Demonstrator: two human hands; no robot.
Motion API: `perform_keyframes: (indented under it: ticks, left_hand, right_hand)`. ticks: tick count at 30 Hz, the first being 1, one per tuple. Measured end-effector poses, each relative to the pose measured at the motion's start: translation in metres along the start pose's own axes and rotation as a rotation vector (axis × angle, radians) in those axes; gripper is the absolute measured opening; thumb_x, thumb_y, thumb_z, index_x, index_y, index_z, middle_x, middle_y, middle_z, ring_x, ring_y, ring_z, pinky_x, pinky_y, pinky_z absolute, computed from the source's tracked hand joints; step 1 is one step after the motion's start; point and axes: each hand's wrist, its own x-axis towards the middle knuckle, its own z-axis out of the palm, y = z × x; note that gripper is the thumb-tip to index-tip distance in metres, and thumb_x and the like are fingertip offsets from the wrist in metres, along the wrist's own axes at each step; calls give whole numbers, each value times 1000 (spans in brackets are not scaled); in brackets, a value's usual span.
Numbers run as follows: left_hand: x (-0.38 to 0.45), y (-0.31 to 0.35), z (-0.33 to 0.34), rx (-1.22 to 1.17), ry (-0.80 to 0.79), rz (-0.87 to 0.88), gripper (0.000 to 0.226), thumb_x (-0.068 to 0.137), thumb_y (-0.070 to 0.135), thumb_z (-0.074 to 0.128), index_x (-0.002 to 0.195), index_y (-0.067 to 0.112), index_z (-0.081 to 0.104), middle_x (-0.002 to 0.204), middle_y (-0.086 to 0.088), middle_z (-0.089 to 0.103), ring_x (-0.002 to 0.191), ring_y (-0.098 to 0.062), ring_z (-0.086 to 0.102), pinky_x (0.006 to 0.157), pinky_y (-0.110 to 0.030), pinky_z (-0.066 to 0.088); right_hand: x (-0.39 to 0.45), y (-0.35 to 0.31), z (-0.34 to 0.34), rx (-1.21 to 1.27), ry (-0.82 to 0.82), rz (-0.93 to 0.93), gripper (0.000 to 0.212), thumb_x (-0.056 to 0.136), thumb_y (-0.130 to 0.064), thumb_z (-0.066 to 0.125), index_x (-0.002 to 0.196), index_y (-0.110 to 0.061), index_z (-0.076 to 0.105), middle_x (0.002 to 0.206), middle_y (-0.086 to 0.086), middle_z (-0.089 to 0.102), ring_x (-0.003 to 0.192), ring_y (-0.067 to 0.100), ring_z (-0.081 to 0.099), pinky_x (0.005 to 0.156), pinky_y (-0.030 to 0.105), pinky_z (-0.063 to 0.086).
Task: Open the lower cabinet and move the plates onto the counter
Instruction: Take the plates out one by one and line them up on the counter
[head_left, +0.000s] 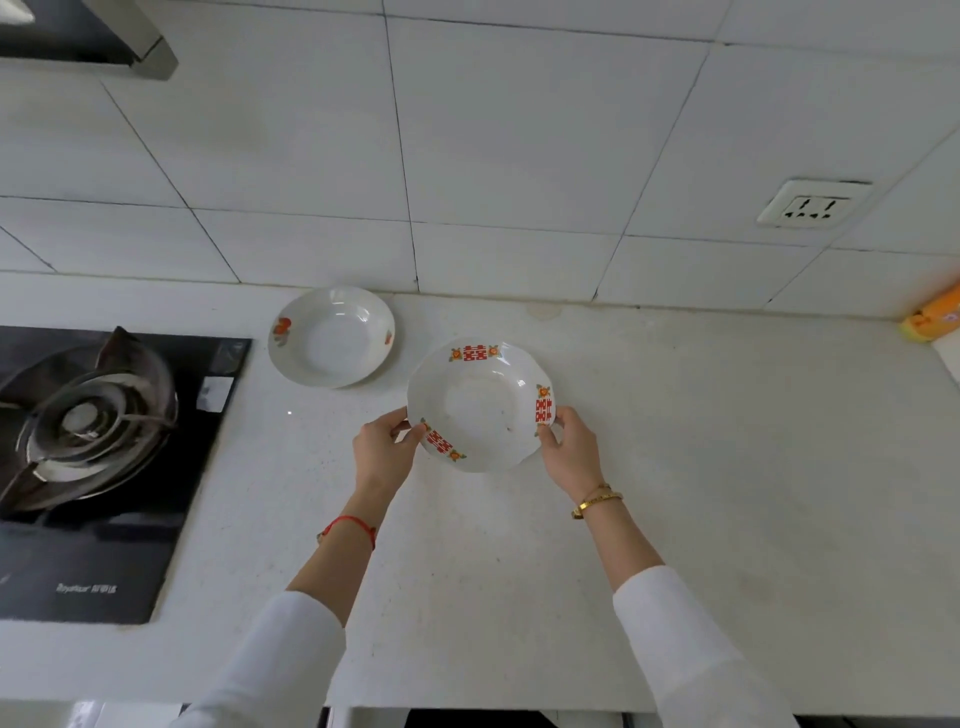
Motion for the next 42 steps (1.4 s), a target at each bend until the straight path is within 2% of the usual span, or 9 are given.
perform_keyframes:
  ticks: [7, 14, 17, 23, 29, 32, 34, 37, 42]
  left_hand:
    - [58, 8, 26, 8, 50, -33, 25, 88, 13, 63, 112, 16, 71, 106, -4, 73, 96, -18, 65, 84, -21, 42]
    - [99, 4, 47, -13, 93, -56, 25, 88, 10, 62, 112, 12, 71, 106, -5, 73, 98, -19, 65, 86, -24, 45]
    - [110, 2, 50, 29, 109, -40, 21, 88, 10, 61, 105, 13, 73, 99, -2, 73, 87, -14, 61, 76, -19, 40]
    - [120, 2, 55, 75, 123, -12, 18, 88, 12, 61, 102, 13, 73, 96, 0, 73, 81, -12, 58, 78, -22, 43]
    - [124, 1, 55, 139, 127, 21, 13, 88, 16, 63, 96, 10, 71, 92, 0, 70, 77, -11, 56, 82, -26, 48]
    - [116, 2, 50, 178, 105, 29, 24, 91, 23, 61, 107, 6, 69, 106, -7, 70, 94, -22, 61, 88, -27, 43]
    - [106, 6, 44, 223, 85, 33, 36, 92, 29, 59, 121, 8, 64, 120, -7, 66, 109, -26, 60, 95, -32, 44]
    - [85, 13, 34, 288, 86, 91, 43, 93, 33, 57, 131, 12, 57, 131, -6, 60, 118, -25, 56, 100, -40, 45]
    - [40, 28, 15, 362, 117, 250, 41, 91, 29, 60, 130, 16, 57, 132, -4, 59, 123, -24, 53, 100, -39, 43]
  right_hand:
    - [72, -7, 8, -63, -52, -35, 26, 91, -11, 53, 117, -4, 55, 119, 13, 62, 112, 27, 56, 84, 25, 42]
    - [126, -9, 24, -125, -97, -45, 24, 93, -12, 52, 115, -3, 55, 114, 14, 63, 105, 28, 60, 79, 28, 45]
    - [138, -7, 30, -148, -119, -46, 23, 93, -14, 52, 113, -3, 55, 112, 14, 62, 104, 28, 60, 77, 28, 45]
    - [147, -11, 34, -246, -132, -93, 22, 95, -13, 47, 112, -1, 52, 122, 18, 51, 125, 35, 41, 102, 47, 41]
    - [148, -16, 27, -339, -182, -105, 34, 95, -20, 48, 123, 0, 47, 132, 19, 48, 131, 35, 36, 111, 49, 30]
    - [145, -19, 18, -419, -178, -109, 53, 97, -27, 44, 141, 1, 31, 150, 19, 31, 143, 34, 19, 120, 44, 13]
    - [138, -22, 11, -444, -147, -130, 55, 98, -29, 40, 145, -2, 26, 153, 17, 27, 145, 33, 15, 120, 45, 10]
    - [120, -27, -3, -431, -126, -171, 53, 99, -29, 39, 145, -6, 28, 152, 15, 30, 145, 32, 16, 120, 46, 11]
    - [76, -32, -30, -369, -70, -301, 47, 97, -26, 43, 140, -6, 37, 142, 14, 44, 139, 30, 31, 115, 45, 26]
